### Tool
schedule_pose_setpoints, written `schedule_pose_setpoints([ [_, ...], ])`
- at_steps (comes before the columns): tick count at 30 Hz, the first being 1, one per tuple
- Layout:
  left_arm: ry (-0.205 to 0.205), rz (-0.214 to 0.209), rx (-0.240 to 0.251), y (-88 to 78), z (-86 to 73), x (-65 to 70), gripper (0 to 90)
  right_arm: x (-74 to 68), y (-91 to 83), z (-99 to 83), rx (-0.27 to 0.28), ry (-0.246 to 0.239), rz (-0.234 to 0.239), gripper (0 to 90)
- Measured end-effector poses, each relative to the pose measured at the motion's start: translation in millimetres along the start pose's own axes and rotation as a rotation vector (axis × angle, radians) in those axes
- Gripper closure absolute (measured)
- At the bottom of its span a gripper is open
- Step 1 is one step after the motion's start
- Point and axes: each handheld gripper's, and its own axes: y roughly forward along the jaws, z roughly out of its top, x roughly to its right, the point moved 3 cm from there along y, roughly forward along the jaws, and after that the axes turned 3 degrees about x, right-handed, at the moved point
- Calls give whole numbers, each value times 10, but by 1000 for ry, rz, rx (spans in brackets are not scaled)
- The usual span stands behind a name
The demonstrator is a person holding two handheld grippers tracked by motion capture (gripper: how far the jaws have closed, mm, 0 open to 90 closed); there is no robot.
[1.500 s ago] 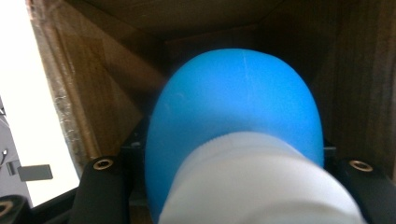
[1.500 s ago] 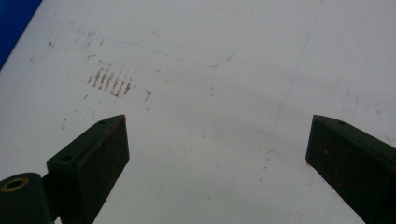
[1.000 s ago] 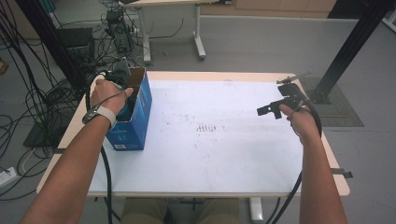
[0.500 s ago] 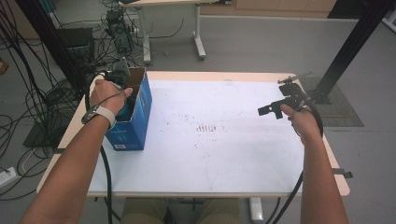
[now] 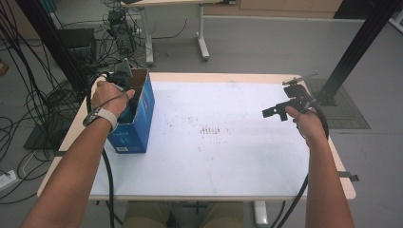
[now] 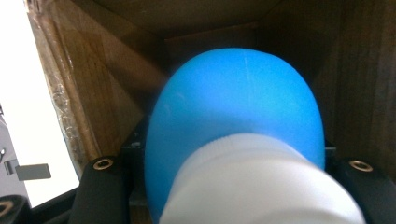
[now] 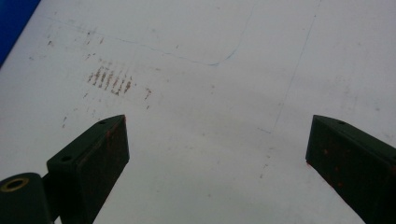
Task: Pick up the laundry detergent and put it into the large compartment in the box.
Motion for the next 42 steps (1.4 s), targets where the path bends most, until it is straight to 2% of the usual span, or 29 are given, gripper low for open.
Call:
schedule_pose_setpoints([
  [42, 4, 7, 2, -1, -16, 25, 386, 13, -28, -26, 8, 2, 1, 60],
])
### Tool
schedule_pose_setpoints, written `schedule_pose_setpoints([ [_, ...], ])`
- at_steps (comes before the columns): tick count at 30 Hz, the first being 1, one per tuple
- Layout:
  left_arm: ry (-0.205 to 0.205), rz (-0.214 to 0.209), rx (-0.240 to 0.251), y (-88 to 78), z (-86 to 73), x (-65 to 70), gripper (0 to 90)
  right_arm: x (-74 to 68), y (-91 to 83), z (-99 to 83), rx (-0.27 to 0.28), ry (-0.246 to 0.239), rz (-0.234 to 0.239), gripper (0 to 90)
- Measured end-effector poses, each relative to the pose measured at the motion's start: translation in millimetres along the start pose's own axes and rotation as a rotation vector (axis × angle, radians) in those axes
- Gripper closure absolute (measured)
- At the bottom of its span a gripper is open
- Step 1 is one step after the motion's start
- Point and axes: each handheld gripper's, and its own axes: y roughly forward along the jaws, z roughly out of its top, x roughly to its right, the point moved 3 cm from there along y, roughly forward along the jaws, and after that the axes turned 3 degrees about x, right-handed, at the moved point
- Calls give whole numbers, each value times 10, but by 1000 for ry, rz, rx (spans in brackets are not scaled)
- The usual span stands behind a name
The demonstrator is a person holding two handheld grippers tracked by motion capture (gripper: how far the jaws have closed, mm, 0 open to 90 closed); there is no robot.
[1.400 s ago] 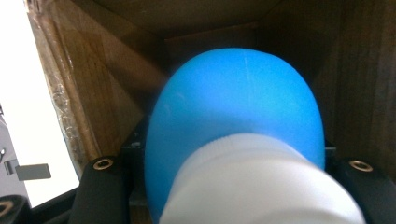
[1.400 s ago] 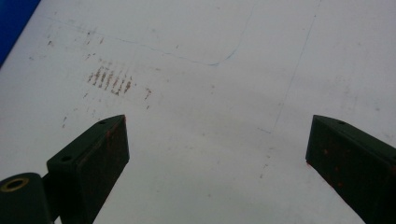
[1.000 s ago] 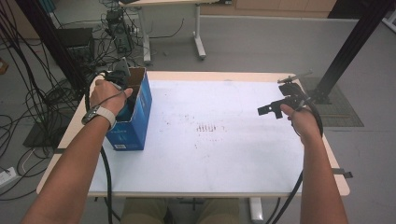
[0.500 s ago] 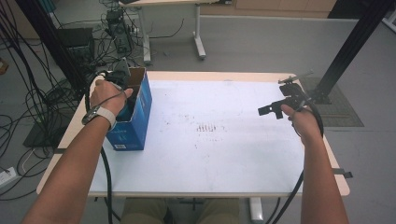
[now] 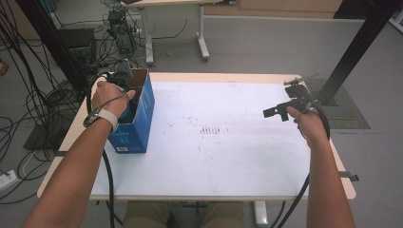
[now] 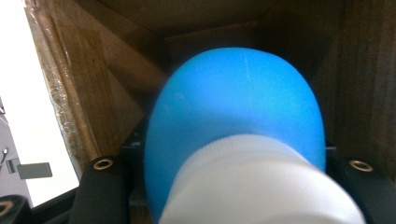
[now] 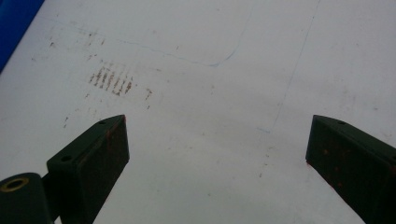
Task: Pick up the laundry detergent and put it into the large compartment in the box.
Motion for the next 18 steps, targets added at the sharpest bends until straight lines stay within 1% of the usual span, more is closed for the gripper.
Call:
schedule_pose_setpoints([
  [8, 1, 0, 0, 0, -2, -1, 386, -2, -9, 3, 2, -3, 0, 60],
  [9, 0, 0, 0, 0, -2, 2, 387, 13, -4, -4, 6, -17, 1, 60],
  [11, 1, 1, 0, 0, -2, 3, 387, 12, -4, -5, 5, -14, 1, 60],
  [12, 0, 0, 1, 0, -4, 2, 387, 0, -5, -4, 0, 0, 1, 60],
  [18, 1, 2, -2, -1, 0, 7, 387, 8, -14, -13, 3, 2, -1, 60],
])
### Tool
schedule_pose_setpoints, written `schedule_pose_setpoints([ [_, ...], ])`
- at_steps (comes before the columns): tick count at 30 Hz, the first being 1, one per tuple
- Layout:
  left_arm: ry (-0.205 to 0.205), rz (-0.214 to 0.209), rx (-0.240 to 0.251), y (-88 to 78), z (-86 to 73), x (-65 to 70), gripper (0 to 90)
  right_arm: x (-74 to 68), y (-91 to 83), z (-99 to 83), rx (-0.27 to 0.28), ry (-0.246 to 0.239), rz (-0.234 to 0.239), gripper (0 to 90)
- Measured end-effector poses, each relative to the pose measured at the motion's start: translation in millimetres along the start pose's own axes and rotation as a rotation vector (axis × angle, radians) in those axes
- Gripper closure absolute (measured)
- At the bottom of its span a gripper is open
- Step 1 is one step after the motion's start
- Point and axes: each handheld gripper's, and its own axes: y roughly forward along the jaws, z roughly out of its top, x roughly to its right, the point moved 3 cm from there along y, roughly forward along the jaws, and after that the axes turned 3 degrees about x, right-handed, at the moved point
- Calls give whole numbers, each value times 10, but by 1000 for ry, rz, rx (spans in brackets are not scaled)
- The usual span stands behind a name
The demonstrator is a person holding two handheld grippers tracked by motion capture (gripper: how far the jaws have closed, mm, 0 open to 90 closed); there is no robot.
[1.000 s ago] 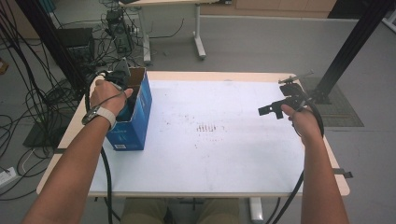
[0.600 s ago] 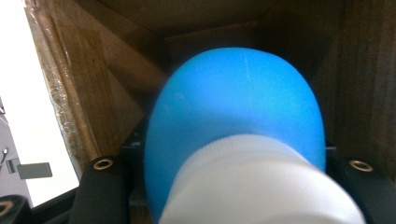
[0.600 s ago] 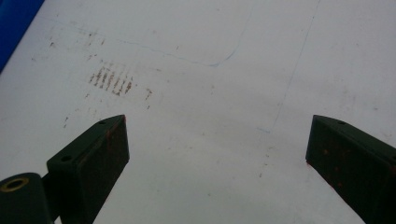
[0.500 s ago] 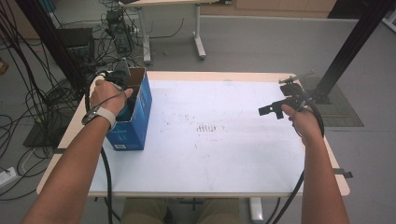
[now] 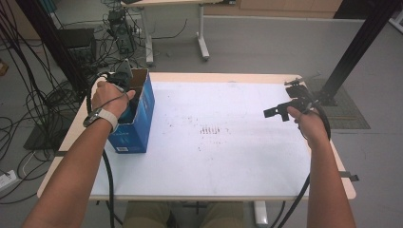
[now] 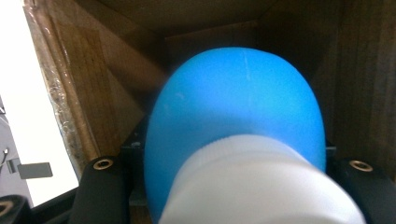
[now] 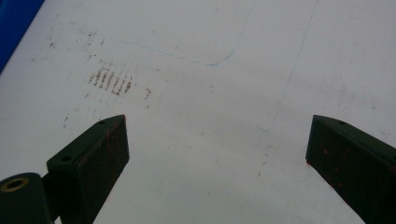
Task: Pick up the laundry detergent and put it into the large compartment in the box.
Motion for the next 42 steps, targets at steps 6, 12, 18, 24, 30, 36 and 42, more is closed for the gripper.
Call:
schedule_pose_setpoints([
  [6, 1, 1, 1, 1, -2, 4, 387, -3, 4, 0, -1, 0, 1, 60],
  [12, 4, 1, 2, 1, -5, 5, 387, -4, 6, -2, -1, -1, 2, 60],
  [18, 4, -1, 3, 2, -6, -2, 386, -9, 4, 0, -2, -4, 3, 60],
  [24, 3, -3, 10, 4, -15, -9, 386, -13, 16, -2, -5, -2, 4, 61],
  [30, 3, -4, 13, 4, -22, -14, 386, -30, 22, 15, -8, -7, 6, 60],
  [36, 2, -10, 23, 5, -38, -32, 383, -38, 27, 23, -10, -10, 6, 61],
  [42, -3, -28, 33, -19, -48, -55, 325, -47, 45, 29, -15, -16, 9, 61],
])
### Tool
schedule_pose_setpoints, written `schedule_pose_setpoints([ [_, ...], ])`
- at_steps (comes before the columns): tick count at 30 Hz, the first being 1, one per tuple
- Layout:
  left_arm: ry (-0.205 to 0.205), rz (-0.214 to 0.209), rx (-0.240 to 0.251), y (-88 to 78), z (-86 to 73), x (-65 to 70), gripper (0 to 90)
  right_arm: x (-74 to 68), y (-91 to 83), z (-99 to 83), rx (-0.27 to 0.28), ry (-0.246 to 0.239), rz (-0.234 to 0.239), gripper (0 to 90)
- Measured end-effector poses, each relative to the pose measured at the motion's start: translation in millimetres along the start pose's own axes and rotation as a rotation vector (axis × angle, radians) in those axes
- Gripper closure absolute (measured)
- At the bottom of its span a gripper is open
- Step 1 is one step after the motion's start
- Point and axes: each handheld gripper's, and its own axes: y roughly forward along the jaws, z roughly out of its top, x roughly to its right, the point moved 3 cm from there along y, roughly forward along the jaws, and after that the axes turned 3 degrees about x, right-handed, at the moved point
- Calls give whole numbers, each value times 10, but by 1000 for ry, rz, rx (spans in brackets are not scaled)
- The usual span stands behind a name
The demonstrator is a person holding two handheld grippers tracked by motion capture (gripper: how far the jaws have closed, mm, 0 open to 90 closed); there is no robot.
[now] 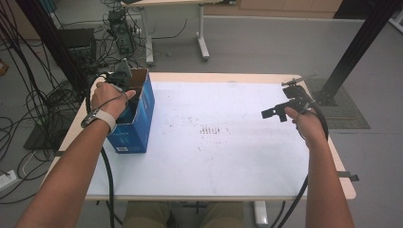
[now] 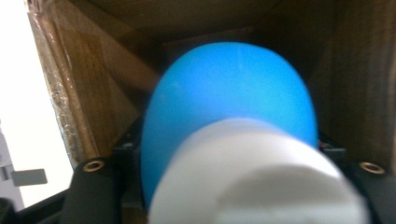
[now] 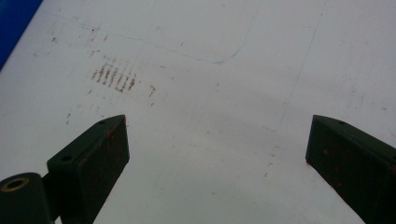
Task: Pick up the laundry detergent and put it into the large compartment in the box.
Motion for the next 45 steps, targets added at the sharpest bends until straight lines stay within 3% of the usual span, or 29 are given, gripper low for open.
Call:
schedule_pose_setpoints([
  [24, 18, -10, 15, -44, -34, -9, 283, -27, -4, 3, 1, -8, 2, 62],
  [36, 31, -27, 37, -179, -57, -45, 277, -39, -17, 4, 2, -11, 3, 62],
  [37, 33, -19, 44, -210, -61, -37, 256, -40, -17, 3, 3, -11, 3, 62],
  [39, 28, -39, 49, -250, -62, -72, 202, -46, -18, 5, 3, -13, 4, 62],
  [45, 49, -48, 67, -343, -70, -86, 134, -64, -34, 21, 1, -20, 1, 62],
])
